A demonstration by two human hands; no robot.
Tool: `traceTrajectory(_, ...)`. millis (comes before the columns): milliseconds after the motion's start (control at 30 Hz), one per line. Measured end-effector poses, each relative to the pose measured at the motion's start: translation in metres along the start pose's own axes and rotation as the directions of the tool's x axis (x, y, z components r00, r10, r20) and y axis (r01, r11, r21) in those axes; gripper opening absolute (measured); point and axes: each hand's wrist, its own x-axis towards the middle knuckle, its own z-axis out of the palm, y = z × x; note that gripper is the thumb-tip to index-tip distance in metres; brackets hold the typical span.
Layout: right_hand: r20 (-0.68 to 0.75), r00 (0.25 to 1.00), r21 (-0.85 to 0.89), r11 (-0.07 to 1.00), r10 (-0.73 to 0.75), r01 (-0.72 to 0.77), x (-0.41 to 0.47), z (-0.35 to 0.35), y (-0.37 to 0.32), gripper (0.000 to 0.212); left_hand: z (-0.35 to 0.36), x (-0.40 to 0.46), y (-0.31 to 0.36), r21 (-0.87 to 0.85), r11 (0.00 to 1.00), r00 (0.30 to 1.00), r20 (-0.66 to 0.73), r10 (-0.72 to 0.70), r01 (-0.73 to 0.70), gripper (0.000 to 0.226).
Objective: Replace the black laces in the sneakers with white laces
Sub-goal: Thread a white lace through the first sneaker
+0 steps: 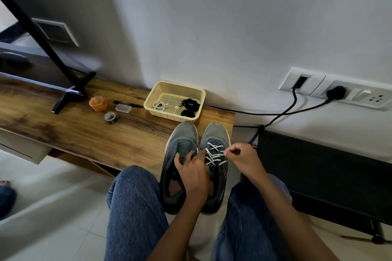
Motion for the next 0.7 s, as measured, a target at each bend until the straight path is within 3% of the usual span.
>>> traceTrajectory(367,-0.078,0.993,-0.165,0.983,-0.090,0.077,0.000,0.026,0.009,0.018,0.002,-0.001,0.000,-0.007,1.000,1.000,0.008,-0.011,0.011,0.054)
traceTrajectory(533,-0.064,0.990,-0.162,0.980,-0.128,0.117,-0.003,0.028,0.005,0.014,0.003,0.000,-0.001,0.008,1.000,1.000,0.009,-0.012,0.012,0.056)
traceTrajectory(700,-0.021,0.994,-0.302,0.949,-0.107,0.096,-0.005,0.032,0.003,0.013,0.003,-0.001,-0.001,0.015,1.000,1.000,0.002,-0.004,0.004,0.054)
